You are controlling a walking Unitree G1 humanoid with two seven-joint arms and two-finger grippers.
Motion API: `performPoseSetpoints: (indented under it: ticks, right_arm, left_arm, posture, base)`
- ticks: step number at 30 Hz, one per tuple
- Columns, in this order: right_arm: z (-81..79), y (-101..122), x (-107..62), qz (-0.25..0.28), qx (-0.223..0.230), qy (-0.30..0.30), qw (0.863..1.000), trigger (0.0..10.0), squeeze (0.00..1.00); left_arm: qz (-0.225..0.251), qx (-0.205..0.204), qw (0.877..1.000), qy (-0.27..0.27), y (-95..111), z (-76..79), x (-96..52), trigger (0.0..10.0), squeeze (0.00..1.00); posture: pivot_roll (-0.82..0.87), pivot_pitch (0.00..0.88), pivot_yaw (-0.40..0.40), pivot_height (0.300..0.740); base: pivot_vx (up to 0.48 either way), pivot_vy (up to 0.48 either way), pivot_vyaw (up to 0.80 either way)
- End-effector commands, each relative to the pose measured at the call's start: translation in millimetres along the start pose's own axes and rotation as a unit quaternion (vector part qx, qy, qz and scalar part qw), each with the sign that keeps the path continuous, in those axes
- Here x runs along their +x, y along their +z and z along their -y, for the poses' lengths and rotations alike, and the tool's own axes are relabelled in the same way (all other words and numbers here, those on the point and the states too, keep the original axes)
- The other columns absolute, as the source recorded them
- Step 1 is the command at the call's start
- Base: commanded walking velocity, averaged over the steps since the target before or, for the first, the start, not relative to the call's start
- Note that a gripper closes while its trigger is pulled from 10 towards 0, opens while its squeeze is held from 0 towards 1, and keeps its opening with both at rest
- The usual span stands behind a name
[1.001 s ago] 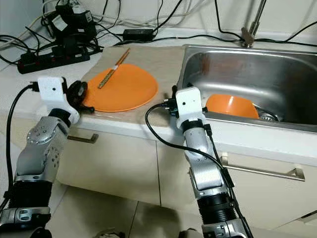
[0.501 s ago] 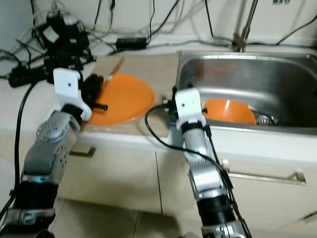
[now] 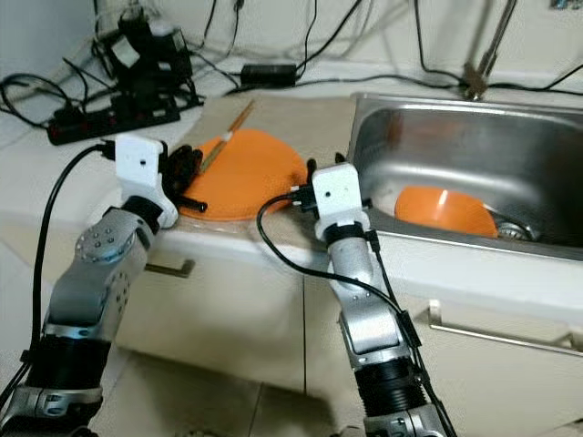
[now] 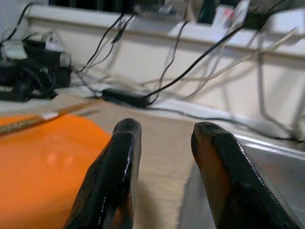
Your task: Kitchen organization
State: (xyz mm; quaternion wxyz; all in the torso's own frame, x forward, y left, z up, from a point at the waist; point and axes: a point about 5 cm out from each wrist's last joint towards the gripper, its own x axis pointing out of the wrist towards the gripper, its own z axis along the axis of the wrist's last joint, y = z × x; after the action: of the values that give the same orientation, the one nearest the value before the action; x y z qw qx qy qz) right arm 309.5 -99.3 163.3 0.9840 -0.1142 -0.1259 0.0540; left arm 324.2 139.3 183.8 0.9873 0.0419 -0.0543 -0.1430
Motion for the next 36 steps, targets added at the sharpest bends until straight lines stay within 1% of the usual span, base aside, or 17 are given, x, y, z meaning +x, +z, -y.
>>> performPoseSetpoints:
  ticks: [1, 8, 10, 13, 17, 23, 31, 36]
  right_arm:
    - [2.8, 1.2, 1.0, 0.003, -0.003, -0.004, 1.000, 10.0, 0.00]
    - [2.0, 1.4, 1.1, 0.004, 0.004, -0.004, 1.000, 10.0, 0.00]
    - [0.6, 1.2, 1.1, 0.002, 0.012, 0.000, 1.000, 10.0, 0.00]
    - [-0.1, 1.6, 0.6, 0.004, 0.003, 0.002, 1.000, 10.0, 0.00]
    - [-2.0, 2.4, 0.2, 0.009, 0.007, 0.007, 1.000, 10.0, 0.00]
    - [-4.4, 1.7, 1.5, 0.002, -0.001, 0.012, 1.000, 10.0, 0.00]
    - [-3.2, 2.4, 1.3, 0.005, -0.001, 0.011, 1.000, 10.0, 0.00]
    - [-3.5, 3.4, 1.4, 0.008, -0.001, 0.011, 1.000, 10.0, 0.00]
  left_arm:
    - [0.013, 0.016, 1.000, -0.013, 6.8, 4.3, 1.6, 10.0, 0.00]
    - [0.012, 0.013, 0.999, -0.027, 7.5, 8.2, 2.2, 10.0, 0.00]
    - [0.014, 0.014, 0.999, -0.032, 8.2, 9.7, 2.2, 10.0, 0.00]
    - [0.013, 0.013, 0.999, -0.031, 7.9, 9.8, 2.3, 10.0, 0.00]
    - [0.007, 0.015, 0.999, -0.028, 6.3, 9.2, 2.8, 10.0, 0.00]
    - [-0.002, 0.023, 0.999, -0.033, 3.7, 9.8, 2.9, 10.0, 0.00]
    - [-0.009, 0.013, 0.999, -0.029, 1.4, 8.3, 3.1, 10.0, 0.00]
    - [-0.016, 0.011, 0.999, -0.026, 0.7, 6.3, 4.7, 10.0, 0.00]
  posture:
    - [-0.02, 0.000, 0.087, 0.715]
    - [-0.02, 0.000, 0.090, 0.715]
    - [-0.02, 0.000, 0.090, 0.715]
    - [-0.02, 0.000, 0.090, 0.715]
    - [-0.02, 0.000, 0.090, 0.715]
    - [-0.02, 0.000, 0.089, 0.715]
    - [-0.02, 0.000, 0.087, 0.715]
    - [-0.02, 0.001, 0.088, 0.715]
  base:
    - [0.450, 0.000, 0.00]
    - [0.452, 0.000, 0.00]
    - [0.461, 0.000, -0.57]
    - [0.000, 0.000, -0.55]
    - [0.000, 0.000, -0.59]
    - [0.000, 0.000, 0.00]
    - [0.000, 0.000, 0.00]
    - [0.277, 0.394, 0.00]
